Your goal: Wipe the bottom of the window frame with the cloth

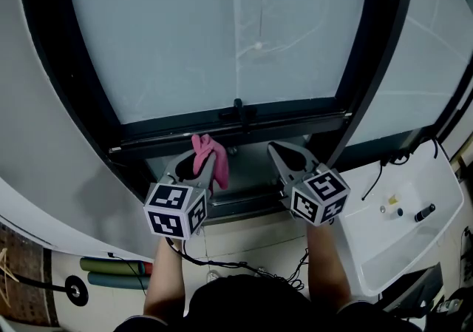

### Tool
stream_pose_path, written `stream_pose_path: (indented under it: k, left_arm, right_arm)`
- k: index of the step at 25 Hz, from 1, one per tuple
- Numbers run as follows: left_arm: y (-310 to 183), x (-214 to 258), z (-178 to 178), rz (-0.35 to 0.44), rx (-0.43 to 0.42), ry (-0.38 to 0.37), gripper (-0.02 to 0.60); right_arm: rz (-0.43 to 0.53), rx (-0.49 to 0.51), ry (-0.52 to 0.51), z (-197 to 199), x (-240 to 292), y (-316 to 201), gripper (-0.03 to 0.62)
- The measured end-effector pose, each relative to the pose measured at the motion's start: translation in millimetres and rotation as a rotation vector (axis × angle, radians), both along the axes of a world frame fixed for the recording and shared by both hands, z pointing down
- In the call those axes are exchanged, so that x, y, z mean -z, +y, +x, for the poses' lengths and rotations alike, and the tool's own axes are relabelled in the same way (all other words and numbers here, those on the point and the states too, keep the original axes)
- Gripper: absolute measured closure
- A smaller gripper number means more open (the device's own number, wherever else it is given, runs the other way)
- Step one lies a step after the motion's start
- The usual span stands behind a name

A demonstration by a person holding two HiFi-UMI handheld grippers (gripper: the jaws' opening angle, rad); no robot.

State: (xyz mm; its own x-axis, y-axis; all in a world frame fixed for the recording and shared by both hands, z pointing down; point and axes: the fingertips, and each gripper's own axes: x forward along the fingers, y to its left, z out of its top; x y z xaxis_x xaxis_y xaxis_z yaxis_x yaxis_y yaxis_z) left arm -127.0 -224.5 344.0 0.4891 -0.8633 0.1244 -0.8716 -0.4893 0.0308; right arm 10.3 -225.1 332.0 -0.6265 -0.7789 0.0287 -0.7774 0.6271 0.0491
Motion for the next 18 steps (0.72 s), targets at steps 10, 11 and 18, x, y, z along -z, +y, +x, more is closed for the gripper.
stream_pose_path:
  k: [10,11,18]
  left_arm:
    - [0.0,-3.2,2.6,-0.016,-0.013,-0.002,0.495]
    - [0.5,-3.7,2.8,-0.017,-0.013,-0.002,0.495]
    - [1.2,-4.7,4.4,-0.020,-0.019,-0.003,0.495]
  right_arm:
    - [0.004,-0.005,0.011,-0.4,4.7,4.0,0.592]
    - [0.004,-0.005,0.011,-0.2,4.8,4.7,0.592]
    - [0.004,-0.001,0.019,-0.7,4.4,5.1,0.592]
